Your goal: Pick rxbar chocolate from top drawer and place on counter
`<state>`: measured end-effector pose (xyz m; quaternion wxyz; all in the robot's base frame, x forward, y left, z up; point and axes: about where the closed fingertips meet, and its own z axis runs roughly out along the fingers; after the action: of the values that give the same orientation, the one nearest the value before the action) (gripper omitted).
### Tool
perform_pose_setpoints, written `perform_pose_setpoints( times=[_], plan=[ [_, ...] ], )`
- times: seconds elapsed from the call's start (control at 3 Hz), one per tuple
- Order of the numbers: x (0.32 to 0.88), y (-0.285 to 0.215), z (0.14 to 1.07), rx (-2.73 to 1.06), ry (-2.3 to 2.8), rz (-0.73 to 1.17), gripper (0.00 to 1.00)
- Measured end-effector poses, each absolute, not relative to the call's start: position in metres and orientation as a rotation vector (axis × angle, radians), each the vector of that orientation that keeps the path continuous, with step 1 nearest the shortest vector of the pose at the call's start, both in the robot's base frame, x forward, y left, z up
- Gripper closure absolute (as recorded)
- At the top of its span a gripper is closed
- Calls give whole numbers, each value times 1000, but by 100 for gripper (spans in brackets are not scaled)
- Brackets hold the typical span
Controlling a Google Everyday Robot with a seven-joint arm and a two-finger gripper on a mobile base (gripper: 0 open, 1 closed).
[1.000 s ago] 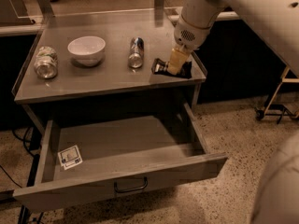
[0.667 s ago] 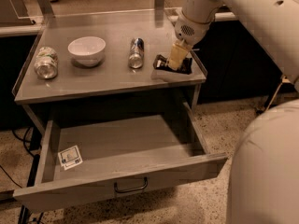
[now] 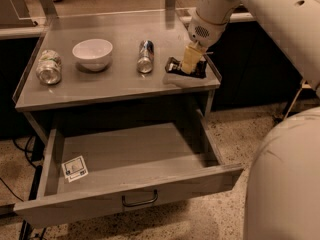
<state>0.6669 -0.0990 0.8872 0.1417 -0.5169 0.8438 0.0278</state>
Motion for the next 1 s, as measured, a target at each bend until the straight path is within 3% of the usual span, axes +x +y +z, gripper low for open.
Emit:
perform_pose_setpoints(
  times=[1.0],
  plan=[
    [723,-100,895,-1391,2454,147,100]
  ],
)
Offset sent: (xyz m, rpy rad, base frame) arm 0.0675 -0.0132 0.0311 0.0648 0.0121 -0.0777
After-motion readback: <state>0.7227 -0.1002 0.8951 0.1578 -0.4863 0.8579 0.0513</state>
